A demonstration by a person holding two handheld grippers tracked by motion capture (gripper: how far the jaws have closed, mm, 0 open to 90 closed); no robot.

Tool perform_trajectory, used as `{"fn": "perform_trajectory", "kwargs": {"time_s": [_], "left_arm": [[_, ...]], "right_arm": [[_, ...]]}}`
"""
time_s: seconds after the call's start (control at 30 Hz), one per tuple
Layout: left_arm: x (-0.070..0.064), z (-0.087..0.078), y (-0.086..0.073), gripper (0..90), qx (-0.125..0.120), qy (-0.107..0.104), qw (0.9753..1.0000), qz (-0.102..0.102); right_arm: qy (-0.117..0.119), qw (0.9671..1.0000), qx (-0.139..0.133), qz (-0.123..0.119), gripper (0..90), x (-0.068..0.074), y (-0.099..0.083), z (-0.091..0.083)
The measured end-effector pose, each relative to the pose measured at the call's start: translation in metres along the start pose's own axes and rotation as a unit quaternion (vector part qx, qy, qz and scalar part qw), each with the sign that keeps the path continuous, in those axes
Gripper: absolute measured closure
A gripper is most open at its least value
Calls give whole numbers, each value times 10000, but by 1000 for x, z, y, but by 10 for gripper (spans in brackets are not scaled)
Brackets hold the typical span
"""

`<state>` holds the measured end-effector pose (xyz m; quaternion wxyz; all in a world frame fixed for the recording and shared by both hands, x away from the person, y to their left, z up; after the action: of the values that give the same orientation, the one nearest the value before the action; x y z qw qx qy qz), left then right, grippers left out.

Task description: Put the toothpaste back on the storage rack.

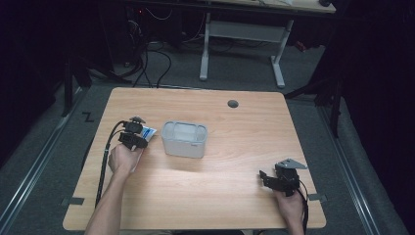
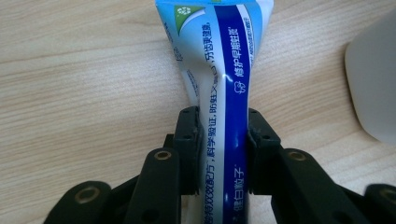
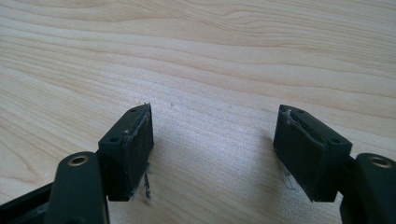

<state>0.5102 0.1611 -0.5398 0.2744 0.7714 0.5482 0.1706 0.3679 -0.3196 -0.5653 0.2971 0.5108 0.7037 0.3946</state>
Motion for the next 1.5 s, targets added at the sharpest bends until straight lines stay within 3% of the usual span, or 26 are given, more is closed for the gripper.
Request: {"fn": "perform_trajectory", "kwargs": {"time_s": [0.23, 0.4, 0.83, 1.5], "left_arm": [[-2, -10, 0, 718, -93, -143, 9999, 11], [-2, -25, 5, 718, -351, -259, 9990, 2], [4, -66, 11, 716, -986, -419, 9941, -166], [0, -85, 10, 719, -1218, -561, 9909, -68]], "right_arm": [[0, 10000, 1, 0, 287, 0, 0, 0], [-1, 10000, 1, 0, 287, 0, 0, 0], [0, 10000, 5, 6, 287, 0, 0, 0], [1, 10000, 1, -3, 288, 0, 0, 0]]}}
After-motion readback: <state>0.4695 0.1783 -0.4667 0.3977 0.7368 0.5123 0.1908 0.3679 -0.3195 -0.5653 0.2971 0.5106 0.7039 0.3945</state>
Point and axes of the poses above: each handheld gripper's, and its own axes: z roughly forward along the jaws, y roughly out of its top, x roughly to its left, the point moved 5 cm from there along z, roughly forward along the jaws, and after that the axes turned 13 degrees about -x, right-handed, at the moved point
